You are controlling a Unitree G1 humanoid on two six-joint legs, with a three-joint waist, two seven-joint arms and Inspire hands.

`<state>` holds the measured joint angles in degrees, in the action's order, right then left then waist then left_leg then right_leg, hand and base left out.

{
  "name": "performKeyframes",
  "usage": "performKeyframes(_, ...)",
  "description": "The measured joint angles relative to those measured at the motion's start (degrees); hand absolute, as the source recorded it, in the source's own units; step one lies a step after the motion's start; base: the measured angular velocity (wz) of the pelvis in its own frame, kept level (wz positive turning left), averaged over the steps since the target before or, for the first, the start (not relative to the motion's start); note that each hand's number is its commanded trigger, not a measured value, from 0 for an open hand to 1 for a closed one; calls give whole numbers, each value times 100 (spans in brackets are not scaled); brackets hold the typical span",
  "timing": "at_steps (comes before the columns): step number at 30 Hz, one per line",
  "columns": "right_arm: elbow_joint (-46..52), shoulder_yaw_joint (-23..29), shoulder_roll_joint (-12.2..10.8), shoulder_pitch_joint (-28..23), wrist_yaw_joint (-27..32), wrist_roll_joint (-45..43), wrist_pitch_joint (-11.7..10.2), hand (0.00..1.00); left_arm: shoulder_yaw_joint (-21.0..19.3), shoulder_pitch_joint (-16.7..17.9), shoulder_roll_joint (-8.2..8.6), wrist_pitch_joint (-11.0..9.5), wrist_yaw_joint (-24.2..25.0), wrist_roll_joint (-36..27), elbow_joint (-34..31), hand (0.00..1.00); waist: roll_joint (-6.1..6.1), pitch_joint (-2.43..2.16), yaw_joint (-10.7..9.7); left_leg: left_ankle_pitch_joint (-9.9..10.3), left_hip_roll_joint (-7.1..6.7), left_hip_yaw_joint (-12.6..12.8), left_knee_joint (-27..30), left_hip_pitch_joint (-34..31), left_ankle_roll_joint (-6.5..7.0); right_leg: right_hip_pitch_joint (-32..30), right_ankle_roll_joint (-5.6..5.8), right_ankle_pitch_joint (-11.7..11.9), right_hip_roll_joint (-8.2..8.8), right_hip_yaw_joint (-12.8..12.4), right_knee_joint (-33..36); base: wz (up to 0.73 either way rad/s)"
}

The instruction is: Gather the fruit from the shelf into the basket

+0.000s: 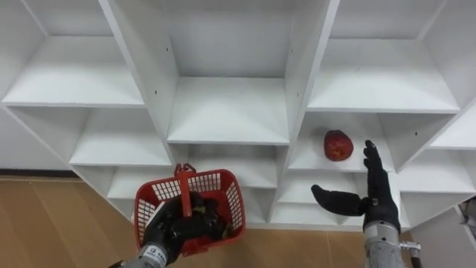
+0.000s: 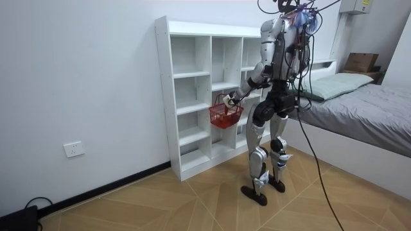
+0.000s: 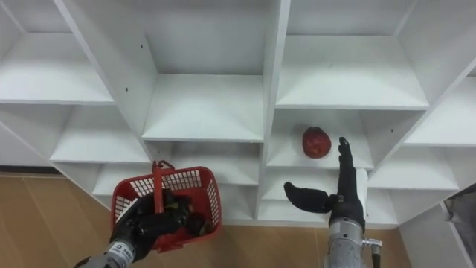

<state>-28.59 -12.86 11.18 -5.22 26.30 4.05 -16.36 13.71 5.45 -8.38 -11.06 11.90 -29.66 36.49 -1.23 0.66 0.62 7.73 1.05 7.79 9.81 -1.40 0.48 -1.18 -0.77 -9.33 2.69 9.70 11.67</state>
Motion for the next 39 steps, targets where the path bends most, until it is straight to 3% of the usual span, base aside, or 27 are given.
performKeyframes(8,-6,8,0,19,23,-33,0,0,0,53,7,0,4,44,-54,100,-8,4,124,0,6,-7,0,16,0,38,0,0,2,-3,2,0)
performKeyframes(22,-140,79,77,84,-125,-7,33,0,-80,91,-14,34,9,69,-104,100,-46,25,130,0,7,-69,7,-3,0,64,1,-15,37,144,12,2)
performKeyframes(27,-711,289,73,346,-140,16,144,0,-152,245,-39,227,24,237,-103,100,-90,29,119,5,2,-148,146,-169,2,-20,4,-41,49,191,50,8)
performKeyframes(39,-1418,576,165,1357,250,20,130,0,-155,278,-119,235,41,295,-39,100,-83,24,129,-1,7,-247,374,-679,-6,-499,-56,-77,86,323,333,5)
